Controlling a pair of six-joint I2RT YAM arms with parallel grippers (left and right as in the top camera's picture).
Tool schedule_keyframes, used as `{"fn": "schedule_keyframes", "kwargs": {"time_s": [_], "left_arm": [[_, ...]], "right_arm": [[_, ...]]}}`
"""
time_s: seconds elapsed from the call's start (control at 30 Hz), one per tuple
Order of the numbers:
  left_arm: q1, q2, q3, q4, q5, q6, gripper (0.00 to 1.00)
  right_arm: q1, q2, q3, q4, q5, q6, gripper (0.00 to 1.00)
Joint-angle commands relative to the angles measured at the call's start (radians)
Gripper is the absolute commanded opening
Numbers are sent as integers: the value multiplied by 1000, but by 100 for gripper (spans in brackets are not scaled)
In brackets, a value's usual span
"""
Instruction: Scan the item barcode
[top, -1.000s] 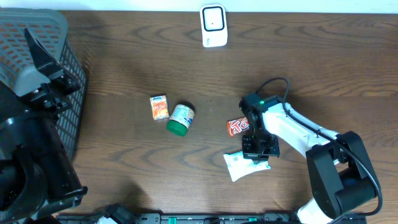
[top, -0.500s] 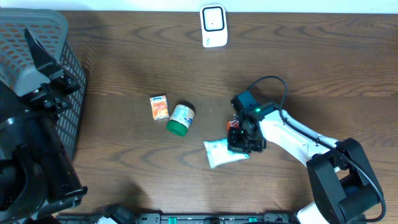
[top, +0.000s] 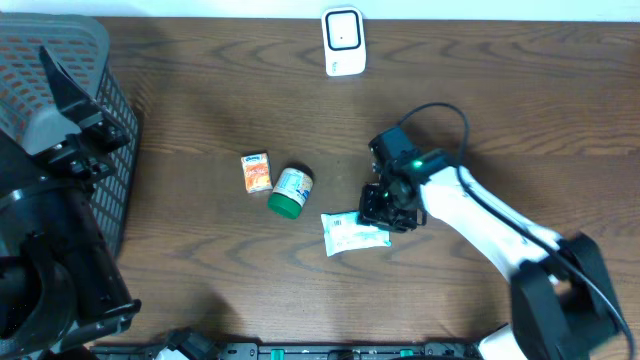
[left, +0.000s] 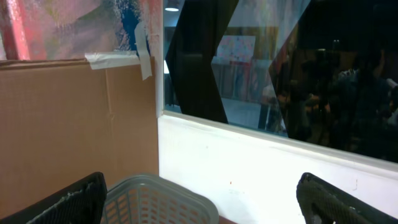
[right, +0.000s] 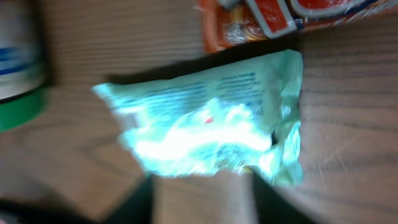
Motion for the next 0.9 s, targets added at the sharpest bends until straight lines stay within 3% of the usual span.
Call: {"fn": "schedule_keyframes", "kwargs": {"time_s": [0.0,0.3,0.47,0.87], "left_arm": [[2,-5,-19,2,15,-9,98],[2,-5,-38,6,24,-9,98],[2,-9,-38,6,24,-9,97],[2,-81,-38,5,24,-9,98]], "right_arm": [[-12,-103,28,-34,6,-55,99],[-24,-113,-66,-29,-10,-26,99],[-13,-113,-207,75,-21,190,99],[-7,-113,-547,525,-110,669,99]]}}
